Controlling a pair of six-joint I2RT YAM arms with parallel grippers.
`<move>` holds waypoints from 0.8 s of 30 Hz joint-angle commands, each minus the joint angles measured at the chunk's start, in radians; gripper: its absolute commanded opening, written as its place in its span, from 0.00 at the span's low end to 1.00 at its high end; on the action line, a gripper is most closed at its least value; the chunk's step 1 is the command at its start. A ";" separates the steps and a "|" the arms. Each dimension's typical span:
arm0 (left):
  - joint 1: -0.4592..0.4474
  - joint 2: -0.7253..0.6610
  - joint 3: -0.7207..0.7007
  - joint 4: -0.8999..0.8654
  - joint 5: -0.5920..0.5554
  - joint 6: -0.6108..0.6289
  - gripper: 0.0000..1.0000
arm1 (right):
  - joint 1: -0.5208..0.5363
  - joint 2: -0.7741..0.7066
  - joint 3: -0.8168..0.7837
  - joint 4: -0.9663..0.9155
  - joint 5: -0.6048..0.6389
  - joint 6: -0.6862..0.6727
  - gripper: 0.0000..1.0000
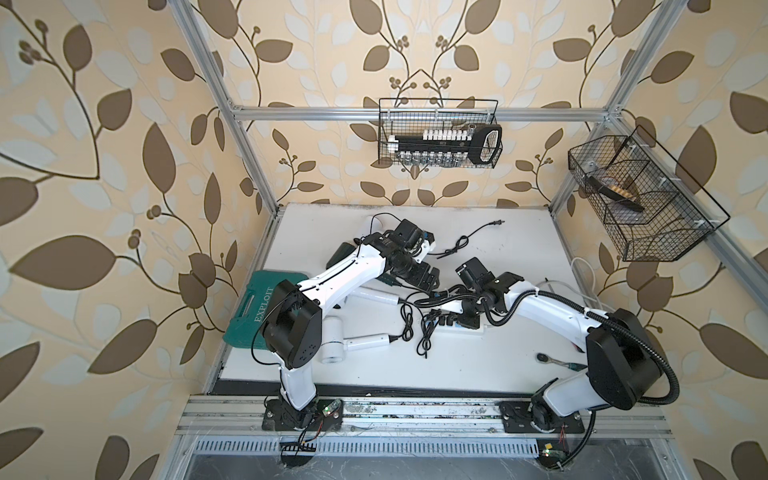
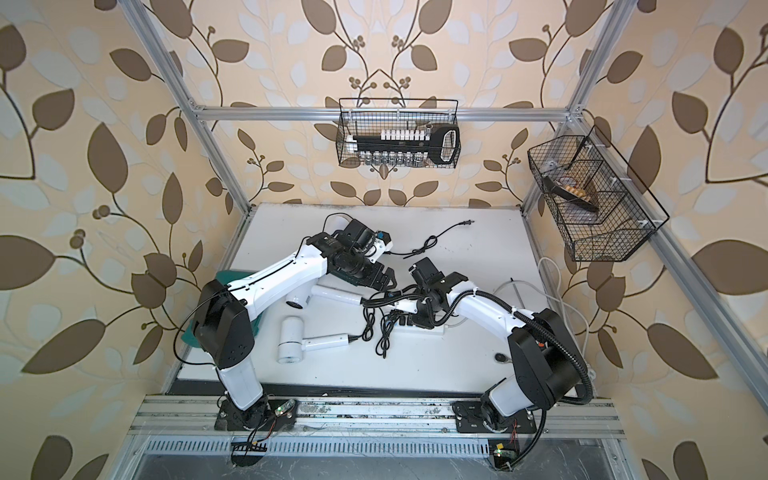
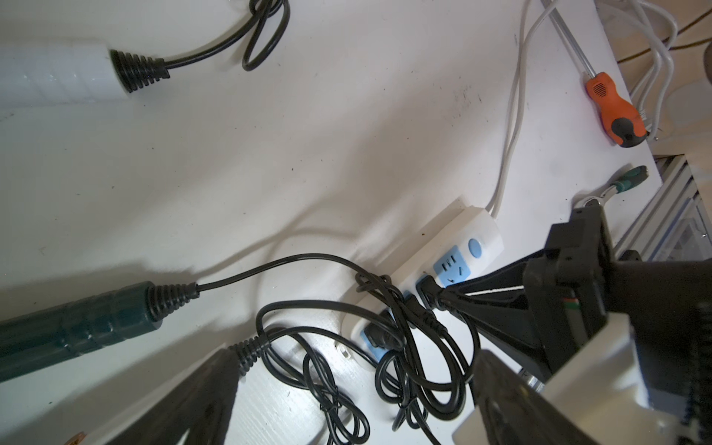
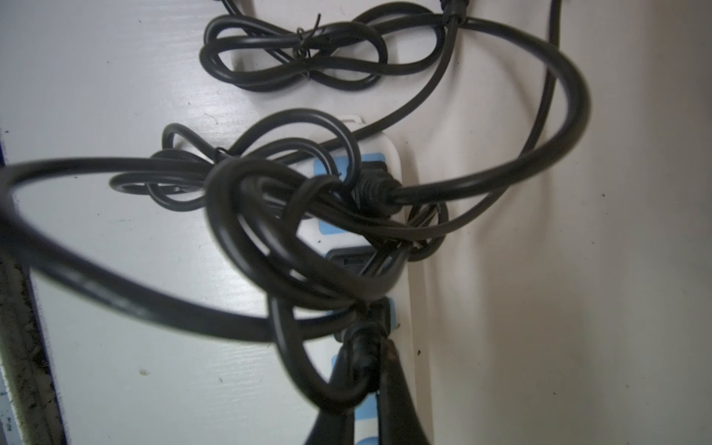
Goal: Charge the blow dryers
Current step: Insert the plug into the socket.
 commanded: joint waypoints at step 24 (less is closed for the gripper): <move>-0.007 -0.075 0.001 0.001 0.000 0.020 0.97 | -0.009 0.020 -0.017 -0.079 0.119 0.134 0.25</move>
